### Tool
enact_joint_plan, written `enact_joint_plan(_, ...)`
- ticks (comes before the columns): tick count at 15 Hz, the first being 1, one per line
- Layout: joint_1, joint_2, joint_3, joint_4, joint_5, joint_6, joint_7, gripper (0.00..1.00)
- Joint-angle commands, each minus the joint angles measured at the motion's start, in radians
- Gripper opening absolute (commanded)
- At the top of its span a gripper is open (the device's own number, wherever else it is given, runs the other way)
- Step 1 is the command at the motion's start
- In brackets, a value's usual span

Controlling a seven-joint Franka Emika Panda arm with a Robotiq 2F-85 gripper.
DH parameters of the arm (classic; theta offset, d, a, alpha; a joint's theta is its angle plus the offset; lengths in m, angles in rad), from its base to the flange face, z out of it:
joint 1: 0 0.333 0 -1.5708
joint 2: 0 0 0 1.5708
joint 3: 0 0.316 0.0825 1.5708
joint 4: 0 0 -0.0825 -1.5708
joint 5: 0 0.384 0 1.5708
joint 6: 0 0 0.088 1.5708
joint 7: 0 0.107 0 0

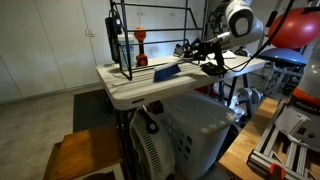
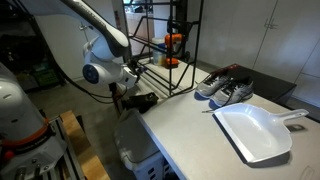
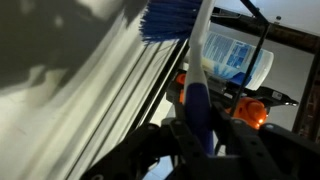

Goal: Put the brush upright

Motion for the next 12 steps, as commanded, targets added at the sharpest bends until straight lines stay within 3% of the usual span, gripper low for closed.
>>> enact_joint_plan(1, -0.097, 0.062, 0.104, 0.026, 0.070, -0.030, -0.083, 0.08)
enact_joint_plan(5, -0.135, 0.076, 0.145, 0.038, 0.104, -0.044, -0.131, 0.08)
enact_joint_plan(12, -0.164, 0.074, 0.162, 0.032, 0.075, -0.101, -0.177, 0.08)
